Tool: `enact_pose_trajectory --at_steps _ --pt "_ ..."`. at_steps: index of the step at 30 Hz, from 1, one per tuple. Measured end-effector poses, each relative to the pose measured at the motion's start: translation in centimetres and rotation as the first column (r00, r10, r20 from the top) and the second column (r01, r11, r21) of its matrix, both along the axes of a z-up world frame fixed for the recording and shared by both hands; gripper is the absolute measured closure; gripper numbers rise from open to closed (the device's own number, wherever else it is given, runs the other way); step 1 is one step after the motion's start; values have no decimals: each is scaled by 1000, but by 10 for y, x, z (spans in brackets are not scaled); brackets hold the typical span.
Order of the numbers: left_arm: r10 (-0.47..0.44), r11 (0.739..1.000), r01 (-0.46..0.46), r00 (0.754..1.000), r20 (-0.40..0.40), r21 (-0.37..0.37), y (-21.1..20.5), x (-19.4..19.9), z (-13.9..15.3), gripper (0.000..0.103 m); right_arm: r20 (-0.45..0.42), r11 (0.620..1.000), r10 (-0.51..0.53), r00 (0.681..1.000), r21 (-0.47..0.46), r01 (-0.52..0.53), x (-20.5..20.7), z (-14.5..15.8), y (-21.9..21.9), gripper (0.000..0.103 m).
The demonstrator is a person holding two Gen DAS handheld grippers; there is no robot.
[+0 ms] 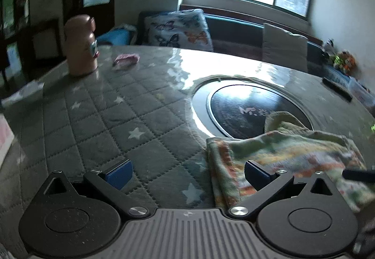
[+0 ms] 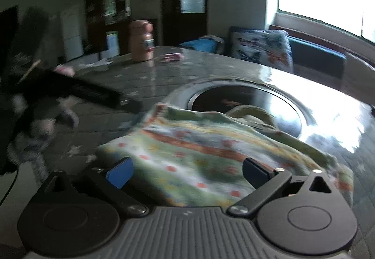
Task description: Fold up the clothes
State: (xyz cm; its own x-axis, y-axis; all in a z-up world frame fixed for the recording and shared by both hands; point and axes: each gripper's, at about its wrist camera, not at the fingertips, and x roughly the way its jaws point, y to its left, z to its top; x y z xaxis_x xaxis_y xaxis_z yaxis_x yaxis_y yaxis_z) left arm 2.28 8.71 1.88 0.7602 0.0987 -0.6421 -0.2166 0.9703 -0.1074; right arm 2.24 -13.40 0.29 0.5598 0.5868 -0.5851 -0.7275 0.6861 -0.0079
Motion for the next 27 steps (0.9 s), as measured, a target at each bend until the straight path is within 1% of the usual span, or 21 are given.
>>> enact_pose_trajectory --at_steps 3,4,8,10,11,12,13,17,19,20,23,25,26,27 --pt "7 999 -8 1000 -5 -36 5 1 0 0 6 998 65 998 -16 -65 -8 1 13 4" --pt "5 999 -6 1000 -4 -37 5 1 0 0 6 996 89 996 -22 -89 -11 1 17 7" --pt "-6 999 6 1000 3 -53 4 2 1 0 9 983 175 984 -52 -175 -19 0 36 12" --pt "-12 998 12 1000 5 -67 5 2 1 1 13 976 209 978 -66 -208 -22 0 43 20" --pt "-17 997 17 1000 5 -76 5 2 1 2 13 973 222 975 -74 -220 -23 -1 47 22" --pt "-22 996 22 1000 5 -84 5 3 1 4 9 969 232 973 -86 -230 -23 -3 52 25" --pt "-27 995 27 1000 4 -93 5 3 1 7 7 966 241 970 -97 -239 -24 -4 55 32" --pt "-45 990 43 999 -9 -135 8 6 -1 13 25 954 268 963 -145 -262 -28 -7 65 48" --pt "-47 985 42 999 -21 -168 10 8 -3 14 42 951 273 961 -162 -263 -31 -7 66 61" --pt "-45 982 39 999 -28 -187 12 10 -4 16 50 950 274 960 -169 -262 -33 -7 67 64" --pt "-40 968 27 998 -48 -250 16 13 -8 17 55 948 283 957 -168 -271 -34 -5 65 77" --pt "-39 957 20 998 -59 -288 18 15 -10 17 44 947 291 956 -152 -281 -35 -2 63 89" --pt "-37 953 16 997 -65 -302 18 16 -11 17 44 949 291 956 -144 -282 -35 -1 62 89" --pt "-36 948 12 997 -70 -318 18 16 -11 17 48 950 289 956 -136 -280 -35 0 61 93"
